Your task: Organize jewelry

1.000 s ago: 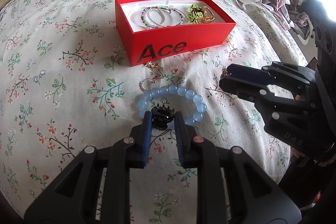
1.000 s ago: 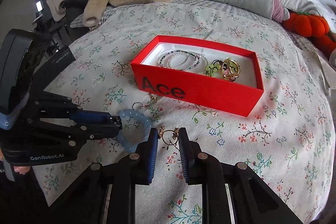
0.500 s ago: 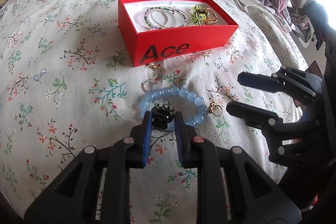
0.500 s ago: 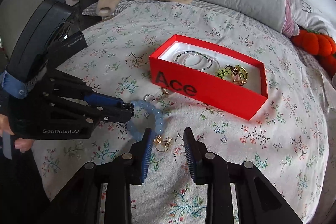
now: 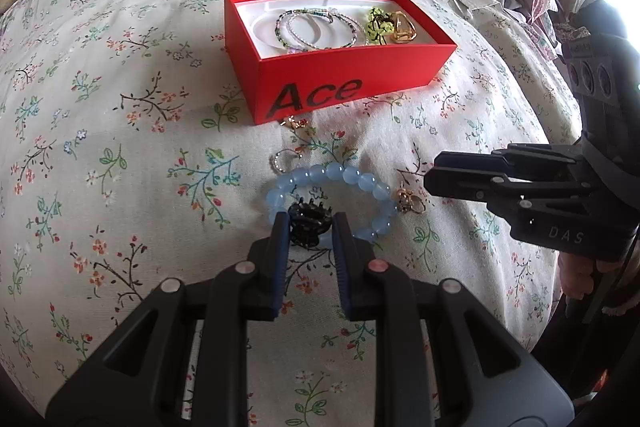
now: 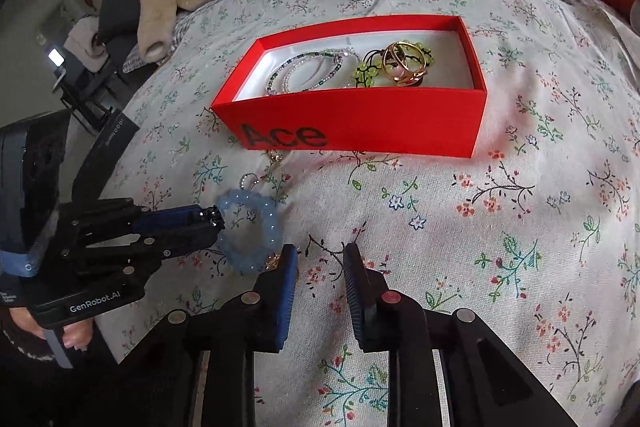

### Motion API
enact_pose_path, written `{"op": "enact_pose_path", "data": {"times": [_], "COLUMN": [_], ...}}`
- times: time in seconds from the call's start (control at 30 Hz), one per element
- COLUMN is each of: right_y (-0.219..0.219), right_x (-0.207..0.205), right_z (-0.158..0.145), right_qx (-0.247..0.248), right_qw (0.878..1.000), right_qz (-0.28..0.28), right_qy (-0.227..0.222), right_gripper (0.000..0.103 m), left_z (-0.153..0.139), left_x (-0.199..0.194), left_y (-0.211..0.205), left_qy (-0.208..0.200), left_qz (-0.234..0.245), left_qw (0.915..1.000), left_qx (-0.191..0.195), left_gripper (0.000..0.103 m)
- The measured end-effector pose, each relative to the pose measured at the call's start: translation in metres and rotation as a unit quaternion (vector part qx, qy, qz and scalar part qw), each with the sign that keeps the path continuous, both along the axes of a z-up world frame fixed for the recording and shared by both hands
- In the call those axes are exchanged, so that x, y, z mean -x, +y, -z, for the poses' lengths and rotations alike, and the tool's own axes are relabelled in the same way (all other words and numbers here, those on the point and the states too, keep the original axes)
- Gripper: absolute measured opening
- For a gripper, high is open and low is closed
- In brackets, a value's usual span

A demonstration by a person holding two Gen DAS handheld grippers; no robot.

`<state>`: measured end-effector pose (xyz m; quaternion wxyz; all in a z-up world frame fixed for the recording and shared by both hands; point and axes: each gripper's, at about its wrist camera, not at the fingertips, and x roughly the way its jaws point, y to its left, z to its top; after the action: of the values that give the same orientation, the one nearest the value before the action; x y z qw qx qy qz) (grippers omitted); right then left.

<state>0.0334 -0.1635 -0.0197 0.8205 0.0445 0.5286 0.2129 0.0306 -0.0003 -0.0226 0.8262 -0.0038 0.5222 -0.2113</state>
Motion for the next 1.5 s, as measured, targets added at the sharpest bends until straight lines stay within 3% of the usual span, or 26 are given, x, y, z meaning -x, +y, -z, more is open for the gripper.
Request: {"op": "enact_pose_path", "data": {"times": [0.43, 0.53, 0.6, 1.1, 1.5], "right_y": [0.021, 0.021, 0.018, -0.007, -0.018], "right_x": [-0.014, -0.018, -0.019, -0.015, -0.016], "right_z": [0.012, 0.015, 0.014, -0.016, -0.054], "right_qx": [0.000, -0.015, -0.028, -0.046, -0.035], "right_qw": [1.000, 0.999, 0.999, 0.999, 0.997], "right_qz": [-0.012, -0.019, -0.010, 0.029, 0.047], "right_qy": [0.021, 0.033, 0.039, 0.000, -0.056], "right_gripper": [0.021, 0.009, 0.007, 0.007, 0.007], "left_z": [0.001, 0.001, 0.001, -0.010, -0.053], "left_x": [0.000, 0.000, 0.000, 0.001, -0.012], "left_y": [0.002, 0.003, 0.004, 0.006, 0.004], "left_qy": [0.001, 0.002, 0.002, -0.014, -0.065], "left_qz": [-0.005, -0.007, -0.008, -0.016, -0.038], "left_qw": [1.0000, 1.0000, 1.0000, 0.9997, 0.9962], "left_qx": [0.002, 0.002, 0.001, 0.011, 0.044], "left_gripper": [0.023, 0.023, 0.023, 0.023, 0.023]}}
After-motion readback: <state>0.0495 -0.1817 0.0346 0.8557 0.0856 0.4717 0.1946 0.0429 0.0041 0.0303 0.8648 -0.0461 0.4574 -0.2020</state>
